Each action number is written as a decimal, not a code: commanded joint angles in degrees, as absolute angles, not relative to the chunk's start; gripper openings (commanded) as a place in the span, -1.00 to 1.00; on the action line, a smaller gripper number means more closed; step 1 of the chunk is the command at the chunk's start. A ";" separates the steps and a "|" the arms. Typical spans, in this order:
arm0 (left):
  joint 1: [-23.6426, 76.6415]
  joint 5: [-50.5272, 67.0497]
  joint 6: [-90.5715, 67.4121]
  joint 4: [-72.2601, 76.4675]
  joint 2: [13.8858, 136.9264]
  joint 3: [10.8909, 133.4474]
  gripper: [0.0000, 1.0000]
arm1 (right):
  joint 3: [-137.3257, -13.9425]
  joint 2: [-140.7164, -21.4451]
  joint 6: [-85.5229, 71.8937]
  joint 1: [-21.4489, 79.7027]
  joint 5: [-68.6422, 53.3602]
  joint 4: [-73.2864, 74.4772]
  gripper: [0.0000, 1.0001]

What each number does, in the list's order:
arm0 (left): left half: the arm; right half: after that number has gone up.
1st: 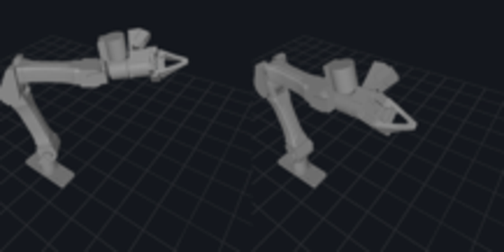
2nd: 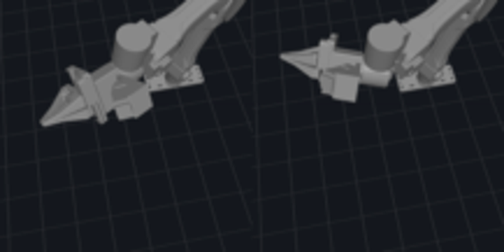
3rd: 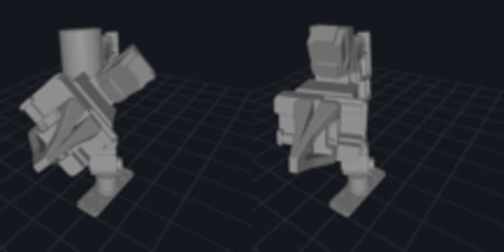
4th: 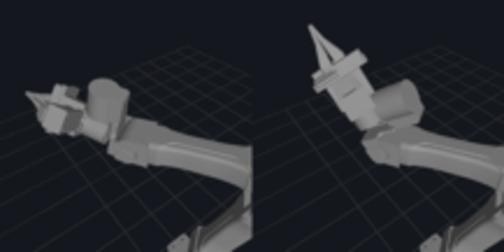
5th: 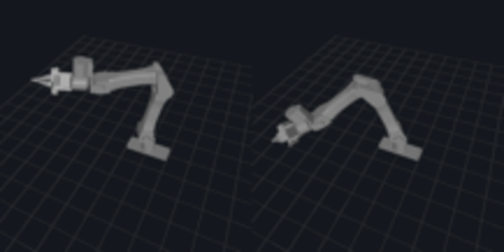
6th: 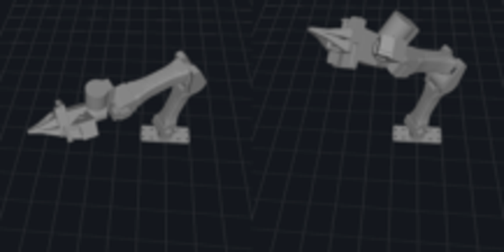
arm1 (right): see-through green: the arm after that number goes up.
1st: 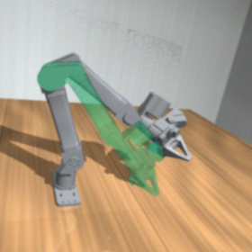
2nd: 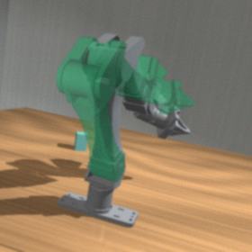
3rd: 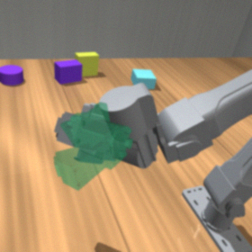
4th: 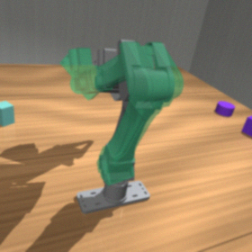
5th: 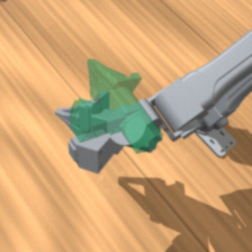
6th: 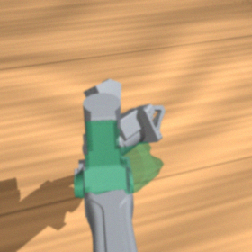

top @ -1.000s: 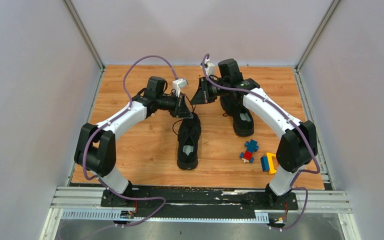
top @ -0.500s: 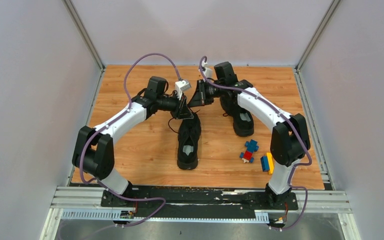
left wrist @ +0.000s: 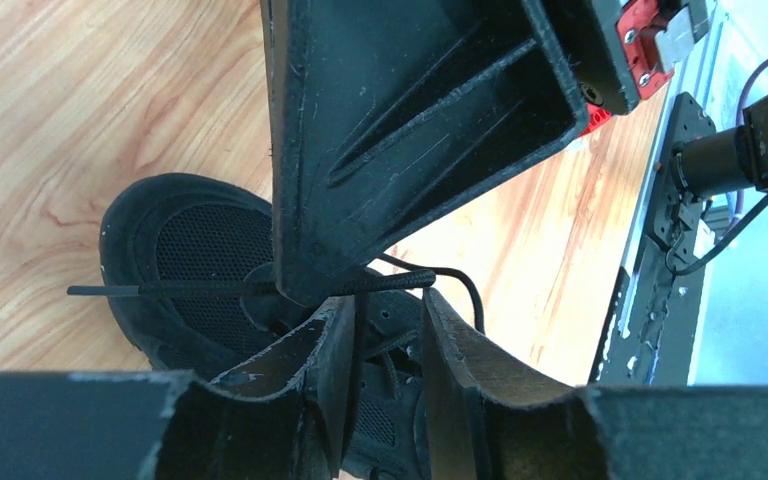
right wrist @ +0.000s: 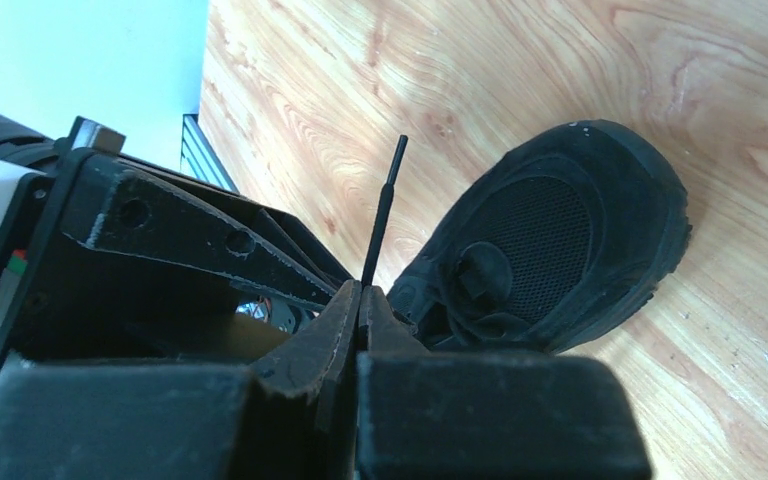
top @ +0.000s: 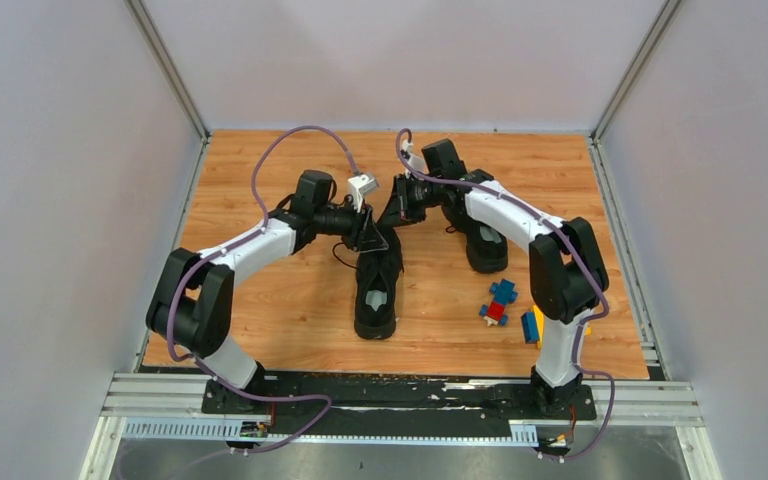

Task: Tie the shoes
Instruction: Cross the shoelace with the shoelace.

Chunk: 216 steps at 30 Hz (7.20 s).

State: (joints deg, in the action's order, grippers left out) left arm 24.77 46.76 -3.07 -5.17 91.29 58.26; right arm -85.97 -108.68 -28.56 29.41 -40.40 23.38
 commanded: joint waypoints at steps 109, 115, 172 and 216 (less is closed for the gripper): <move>18.98 52.30 4.64 -16.90 103.83 68.73 -0.96 | -91.45 -117.12 -15.07 29.02 -53.62 26.05 -0.71; 18.98 52.89 6.32 -17.90 104.97 69.80 -0.96 | -96.85 -116.81 -3.12 25.09 -54.63 31.01 -0.37; 19.00 54.23 5.39 -18.94 104.55 70.59 -0.69 | -95.68 -116.96 72.93 32.44 -41.28 38.15 -1.00; 18.90 56.64 -1.21 -19.73 104.55 70.84 -0.65 | -69.83 -102.79 21.91 29.00 -59.97 23.09 -0.98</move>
